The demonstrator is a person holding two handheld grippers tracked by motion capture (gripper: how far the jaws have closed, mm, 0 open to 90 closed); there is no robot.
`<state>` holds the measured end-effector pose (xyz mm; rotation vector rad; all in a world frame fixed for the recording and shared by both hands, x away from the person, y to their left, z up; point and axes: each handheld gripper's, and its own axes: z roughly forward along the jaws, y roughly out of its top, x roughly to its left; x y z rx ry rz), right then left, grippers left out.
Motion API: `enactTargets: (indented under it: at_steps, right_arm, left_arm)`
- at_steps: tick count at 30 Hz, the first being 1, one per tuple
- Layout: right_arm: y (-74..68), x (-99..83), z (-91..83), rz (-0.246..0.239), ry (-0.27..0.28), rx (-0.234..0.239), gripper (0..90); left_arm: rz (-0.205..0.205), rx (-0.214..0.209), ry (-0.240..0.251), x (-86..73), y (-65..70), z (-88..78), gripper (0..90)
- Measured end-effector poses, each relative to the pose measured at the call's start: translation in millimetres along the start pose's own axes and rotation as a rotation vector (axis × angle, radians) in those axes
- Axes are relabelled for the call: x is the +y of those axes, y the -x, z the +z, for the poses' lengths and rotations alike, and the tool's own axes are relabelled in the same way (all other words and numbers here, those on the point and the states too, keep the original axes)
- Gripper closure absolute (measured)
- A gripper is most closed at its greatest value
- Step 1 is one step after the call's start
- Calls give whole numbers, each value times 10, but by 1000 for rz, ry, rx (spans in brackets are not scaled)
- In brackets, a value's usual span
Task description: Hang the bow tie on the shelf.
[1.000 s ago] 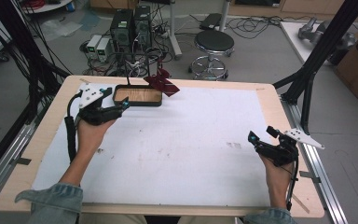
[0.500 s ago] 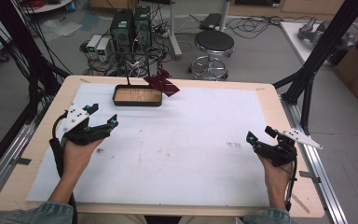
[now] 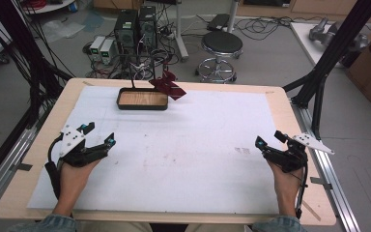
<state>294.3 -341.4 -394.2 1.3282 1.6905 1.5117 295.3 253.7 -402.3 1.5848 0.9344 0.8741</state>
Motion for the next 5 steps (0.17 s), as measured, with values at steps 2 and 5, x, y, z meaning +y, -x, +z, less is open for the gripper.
enactTargets:
  at_steps: [2,5]
  right_arm:
    - [-2,0,1,0,-1,1,110]
    - [-4,1,-2,1,0,0,110]
  left_arm:
    - [-7,3,-8,-23,-15,-4,217]
    - [-8,5,-14,-34,-31,0,217]
